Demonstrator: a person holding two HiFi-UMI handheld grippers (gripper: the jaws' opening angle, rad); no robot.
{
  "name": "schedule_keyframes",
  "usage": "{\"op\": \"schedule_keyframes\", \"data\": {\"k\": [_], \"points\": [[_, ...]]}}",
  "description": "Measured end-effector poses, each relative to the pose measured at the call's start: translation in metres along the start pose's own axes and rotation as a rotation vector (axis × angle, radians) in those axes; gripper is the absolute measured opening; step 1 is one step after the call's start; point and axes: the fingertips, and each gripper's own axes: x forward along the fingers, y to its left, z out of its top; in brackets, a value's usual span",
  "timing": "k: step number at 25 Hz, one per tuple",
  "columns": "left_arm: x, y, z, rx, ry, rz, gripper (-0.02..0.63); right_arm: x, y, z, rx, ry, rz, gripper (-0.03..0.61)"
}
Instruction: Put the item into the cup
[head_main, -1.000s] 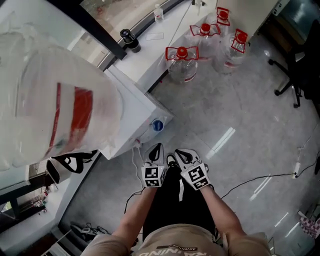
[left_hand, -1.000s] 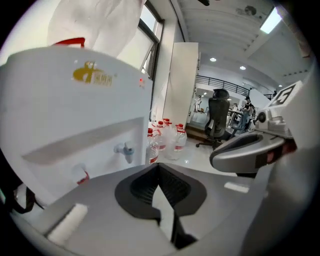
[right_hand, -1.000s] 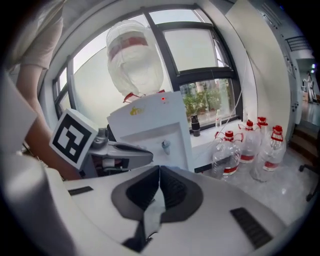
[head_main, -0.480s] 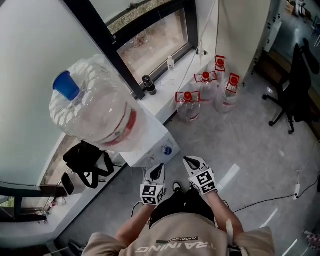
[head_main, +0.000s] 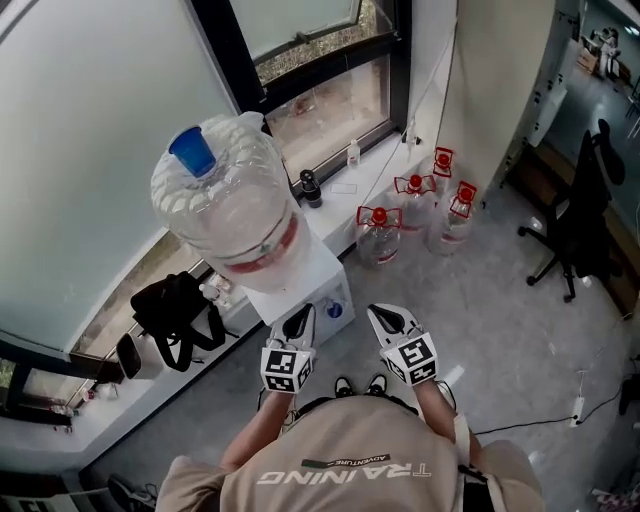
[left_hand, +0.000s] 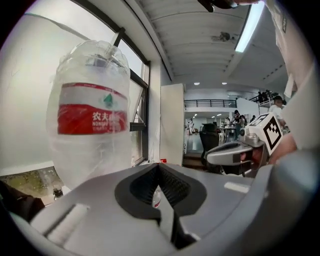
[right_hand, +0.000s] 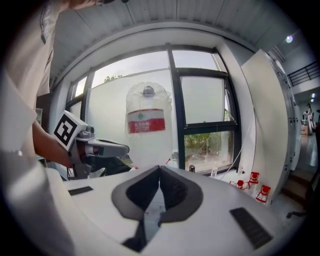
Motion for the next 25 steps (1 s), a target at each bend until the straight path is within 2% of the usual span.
{"op": "schedule_keyframes", "data": {"k": [3, 9, 14, 18, 25], "points": [[-0.002, -0.008, 0.021, 0.002, -0.053, -0.016, 0.008, -0.005, -0.004, 0.022, -0.004, -0.04, -0.016, 0.012], [0.005, -0.01, 0.052, 0.056, -0.129, -0.049, 0.008, -0.005, -0.011, 0.054, 0.034, -0.137, -0.046, 0.012], [-0.001, -0.013, 0.058, 0.054, -0.142, -0.034, 0.008, -0.018, -0.003, 0.056, 0.017, -0.116, -0.053, 0.011], [0.002, -0.015, 0.059, -0.001, -0.132, -0.061, 0.008, -0.023, -0.006, 0.055, 0.06, -0.128, -0.078, 0.011], [-0.003, -0.022, 0.055, 0.007, -0.112, -0.073, 0.008, -0.027, -0.006, 0.054, 0.052, -0.128, -0.081, 0.011]]}}
